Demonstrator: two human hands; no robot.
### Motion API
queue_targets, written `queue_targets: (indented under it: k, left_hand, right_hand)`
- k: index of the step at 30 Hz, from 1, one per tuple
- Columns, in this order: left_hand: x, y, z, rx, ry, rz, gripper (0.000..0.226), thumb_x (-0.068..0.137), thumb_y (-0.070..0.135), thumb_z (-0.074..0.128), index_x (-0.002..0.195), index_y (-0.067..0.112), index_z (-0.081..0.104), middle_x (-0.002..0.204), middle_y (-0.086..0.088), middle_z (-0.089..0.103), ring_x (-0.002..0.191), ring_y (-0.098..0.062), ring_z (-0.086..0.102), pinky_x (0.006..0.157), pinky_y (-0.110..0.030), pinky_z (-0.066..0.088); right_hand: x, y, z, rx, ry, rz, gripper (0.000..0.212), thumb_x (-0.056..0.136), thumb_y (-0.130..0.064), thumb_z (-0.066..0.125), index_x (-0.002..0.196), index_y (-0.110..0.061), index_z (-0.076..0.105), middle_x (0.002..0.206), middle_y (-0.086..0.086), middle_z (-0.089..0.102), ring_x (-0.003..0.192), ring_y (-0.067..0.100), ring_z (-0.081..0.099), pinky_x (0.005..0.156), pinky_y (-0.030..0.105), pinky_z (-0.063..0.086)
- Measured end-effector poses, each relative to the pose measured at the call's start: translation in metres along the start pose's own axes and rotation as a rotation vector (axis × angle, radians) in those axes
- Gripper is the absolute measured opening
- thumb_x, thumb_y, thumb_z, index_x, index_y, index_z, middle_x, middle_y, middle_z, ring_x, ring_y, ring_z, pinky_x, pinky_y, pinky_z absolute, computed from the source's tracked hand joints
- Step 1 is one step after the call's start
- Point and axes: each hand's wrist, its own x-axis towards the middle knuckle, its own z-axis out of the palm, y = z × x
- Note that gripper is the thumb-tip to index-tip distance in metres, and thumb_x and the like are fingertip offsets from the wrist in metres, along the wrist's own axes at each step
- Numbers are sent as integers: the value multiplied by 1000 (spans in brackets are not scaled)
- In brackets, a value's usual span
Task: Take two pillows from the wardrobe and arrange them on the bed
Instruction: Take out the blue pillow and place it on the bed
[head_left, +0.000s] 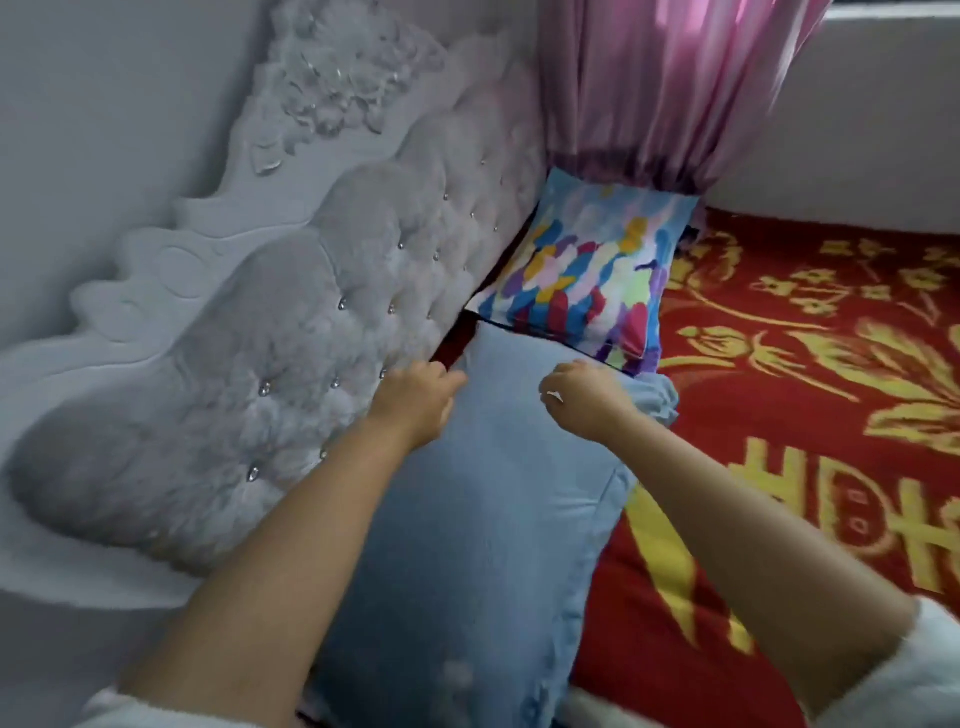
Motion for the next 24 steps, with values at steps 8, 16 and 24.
queue_targets:
  k: [8, 16, 24]
  left_hand:
    - [36, -52, 111, -42, -303, -132, 33, 96, 21, 43, 126, 8, 47, 129, -15, 49, 120, -31, 45, 96, -42, 43]
    - [73, -91, 232, -88, -460, -300, 47, 96, 37, 47, 128, 4, 42, 131, -15, 51, 120, -31, 46, 93, -39, 45]
    - [84, -95, 326, -310, -465, -312, 32, 102, 22, 35, 111, -6, 48, 118, -27, 59, 107, -42, 57, 81, -48, 48]
  right_hand:
    - [30, 9, 123, 63, -254, 406, 33, 95, -29, 43, 118, -10, 56, 124, 14, 55, 120, 32, 45, 98, 41, 40]
    - [38, -18, 250, 134, -415, 975, 76, 87, -56, 47, 131, 4, 34, 139, 23, 39, 131, 31, 36, 107, 43, 33]
    - [54, -19, 318, 241, -261, 1167, 45, 96, -37, 42, 106, 6, 53, 116, 28, 59, 109, 41, 55, 90, 43, 44]
